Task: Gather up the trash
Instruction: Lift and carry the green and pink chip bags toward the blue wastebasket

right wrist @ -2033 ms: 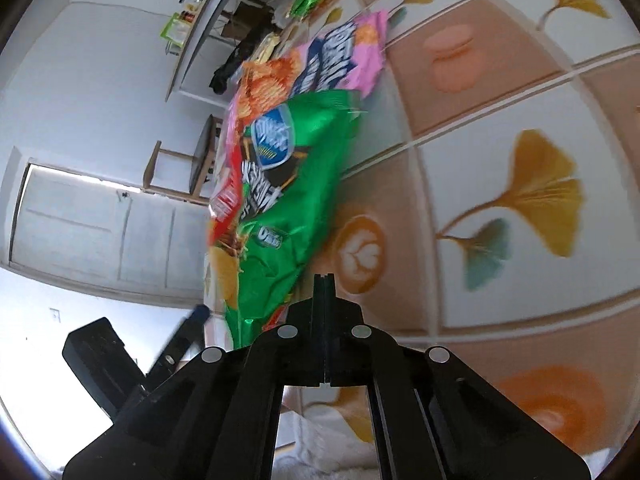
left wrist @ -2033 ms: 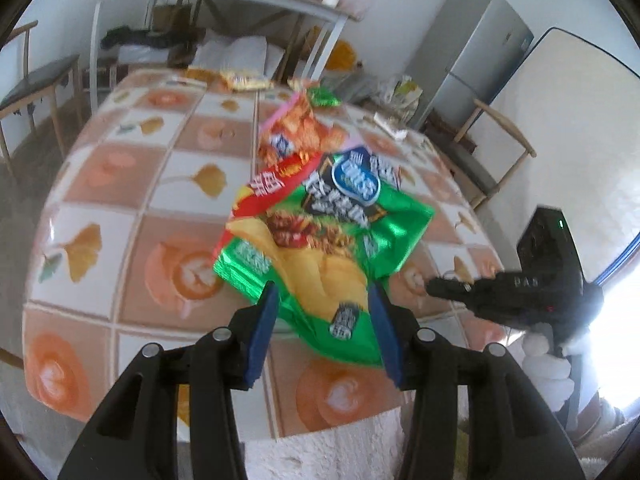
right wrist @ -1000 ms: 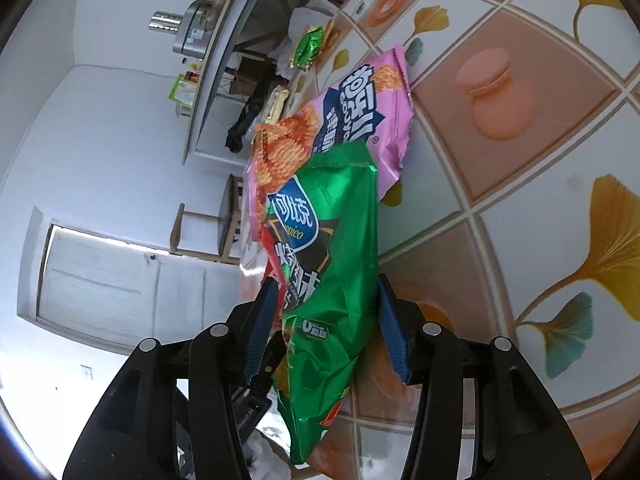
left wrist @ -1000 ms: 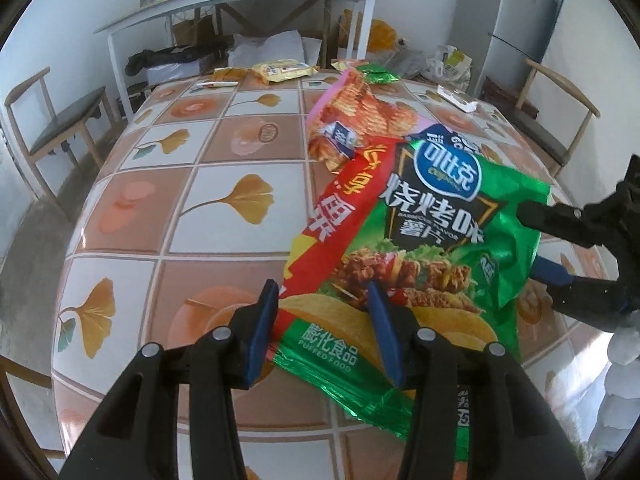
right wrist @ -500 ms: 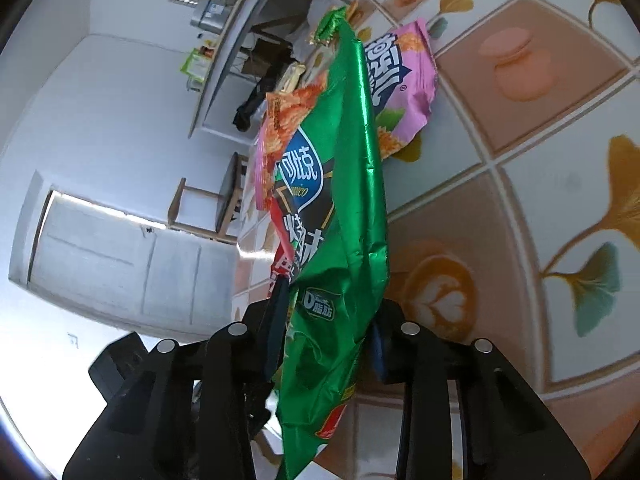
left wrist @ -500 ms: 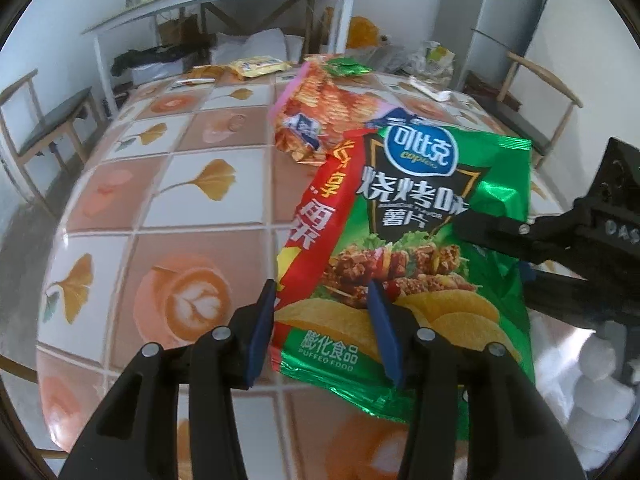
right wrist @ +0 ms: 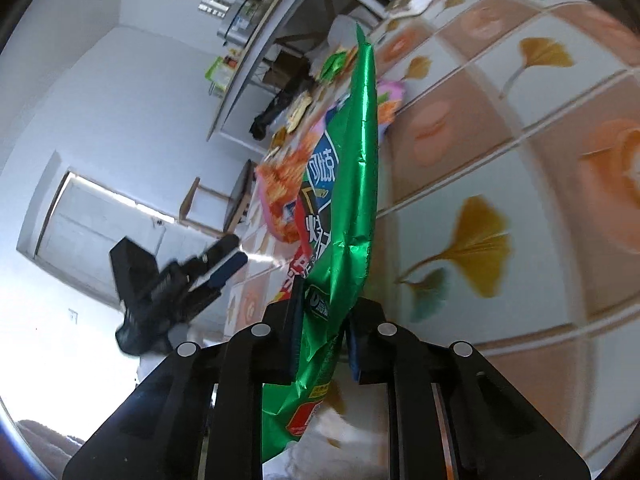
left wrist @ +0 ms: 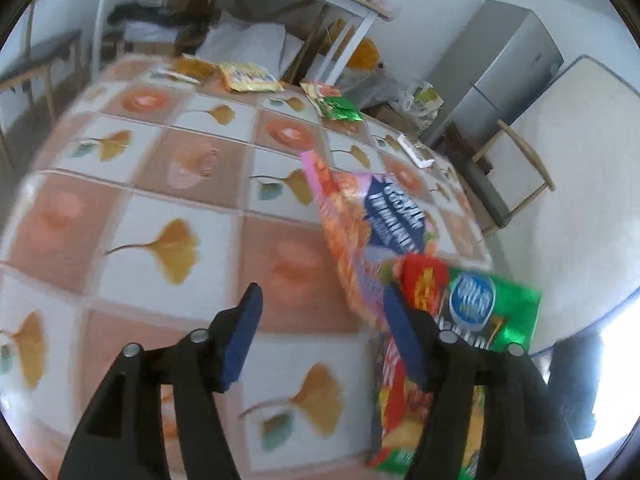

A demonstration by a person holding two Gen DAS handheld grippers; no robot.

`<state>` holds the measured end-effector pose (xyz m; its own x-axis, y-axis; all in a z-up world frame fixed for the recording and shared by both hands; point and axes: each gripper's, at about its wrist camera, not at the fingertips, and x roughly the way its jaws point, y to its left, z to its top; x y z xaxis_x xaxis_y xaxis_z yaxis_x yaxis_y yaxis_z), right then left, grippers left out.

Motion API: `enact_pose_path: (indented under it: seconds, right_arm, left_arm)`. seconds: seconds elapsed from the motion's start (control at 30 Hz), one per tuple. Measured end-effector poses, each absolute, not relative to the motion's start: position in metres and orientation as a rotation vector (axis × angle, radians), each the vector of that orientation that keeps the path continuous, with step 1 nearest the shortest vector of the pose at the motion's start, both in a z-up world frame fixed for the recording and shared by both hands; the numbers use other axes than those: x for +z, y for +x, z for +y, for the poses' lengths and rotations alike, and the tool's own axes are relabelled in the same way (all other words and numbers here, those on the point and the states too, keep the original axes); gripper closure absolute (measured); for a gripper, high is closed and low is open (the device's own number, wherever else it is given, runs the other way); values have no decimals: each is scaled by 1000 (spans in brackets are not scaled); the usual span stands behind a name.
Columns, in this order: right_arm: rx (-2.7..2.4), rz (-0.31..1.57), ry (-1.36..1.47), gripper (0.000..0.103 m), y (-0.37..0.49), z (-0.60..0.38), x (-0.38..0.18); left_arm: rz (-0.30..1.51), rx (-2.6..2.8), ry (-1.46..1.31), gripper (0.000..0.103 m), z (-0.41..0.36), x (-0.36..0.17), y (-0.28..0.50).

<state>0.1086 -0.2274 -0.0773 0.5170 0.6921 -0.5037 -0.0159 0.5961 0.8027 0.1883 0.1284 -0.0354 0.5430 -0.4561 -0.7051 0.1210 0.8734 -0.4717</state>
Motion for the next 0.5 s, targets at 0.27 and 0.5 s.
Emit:
enact_pose_path:
  seconds: [0.27,0.5]
  right_arm:
    - [475,973,926,91,107,-239,-91]
    - [474,969,965,93,100,-251,-93]
  left_arm:
    - [1067,-337,-510,40,89,-63,246]
    - [1068,-265,-445,78,78,-66,260]
